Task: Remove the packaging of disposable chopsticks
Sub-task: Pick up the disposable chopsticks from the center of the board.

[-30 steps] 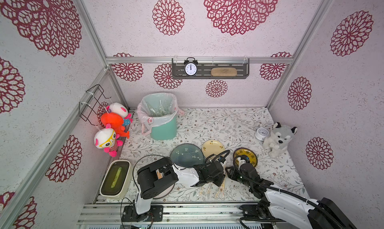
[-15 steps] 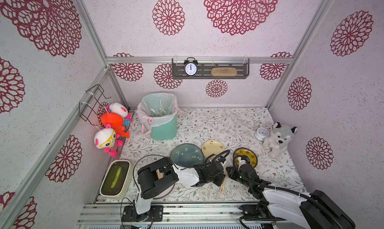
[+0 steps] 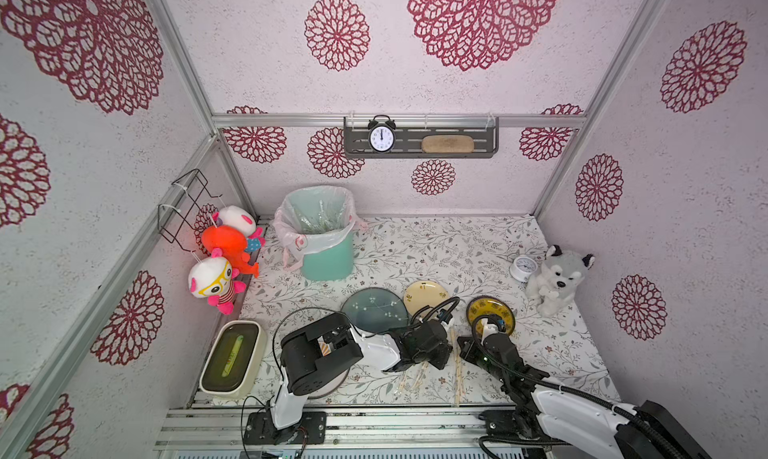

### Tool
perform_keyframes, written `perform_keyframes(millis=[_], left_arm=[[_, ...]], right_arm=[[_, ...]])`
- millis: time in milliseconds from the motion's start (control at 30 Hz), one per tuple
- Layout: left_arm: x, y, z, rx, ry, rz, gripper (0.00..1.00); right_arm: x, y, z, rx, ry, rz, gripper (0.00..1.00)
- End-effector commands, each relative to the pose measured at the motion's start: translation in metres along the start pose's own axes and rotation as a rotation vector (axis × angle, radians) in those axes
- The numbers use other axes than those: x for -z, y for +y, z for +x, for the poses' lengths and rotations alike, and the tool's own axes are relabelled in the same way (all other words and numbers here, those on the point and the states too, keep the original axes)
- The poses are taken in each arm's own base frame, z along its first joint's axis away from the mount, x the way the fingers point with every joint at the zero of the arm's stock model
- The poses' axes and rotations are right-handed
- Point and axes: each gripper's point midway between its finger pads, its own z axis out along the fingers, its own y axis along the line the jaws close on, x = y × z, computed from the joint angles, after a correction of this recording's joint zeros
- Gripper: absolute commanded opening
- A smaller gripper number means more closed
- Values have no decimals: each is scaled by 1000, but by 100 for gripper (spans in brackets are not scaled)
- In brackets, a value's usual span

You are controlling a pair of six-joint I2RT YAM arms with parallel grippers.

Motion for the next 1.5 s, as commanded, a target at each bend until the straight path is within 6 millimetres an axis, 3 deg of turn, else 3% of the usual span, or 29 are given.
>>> perform_keyframes(millis=[0, 100, 233, 367, 500, 600, 733, 900, 1167, 1267, 1467], left_arm=[[12, 17, 1, -3, 20, -49, 0], [24, 20, -17, 1, -24, -40, 0], [61, 18, -60, 7, -153, 51, 23], [110, -12, -105, -54, -285, 262, 36], [157, -21, -141, -90, -419, 307, 55], [184, -25, -158, -111, -485, 331, 70], [197, -21, -164, -96, -539, 341, 76], [199, -31, -156, -80, -552, 436, 75], [196, -40, -153, -71, -548, 518, 64], [197, -47, -153, -76, -546, 562, 48], [188, -48, -151, -61, -516, 571, 3]], right_arm=[[4, 13, -14, 24, -42, -35, 0], [11, 34, -24, 53, -57, -96, 0], [24, 62, -42, 144, -90, -159, 0], [41, 93, -63, 258, -149, -232, 0], [62, 133, -70, 369, -175, -395, 0], [84, 165, -67, 438, -197, -584, 0], [107, 189, -69, 500, -230, -713, 0], [126, 207, -67, 546, -261, -831, 0], [124, 210, -61, 555, -246, -876, 0], [122, 210, -60, 549, -240, -880, 0], [125, 210, -60, 545, -250, -888, 0]])
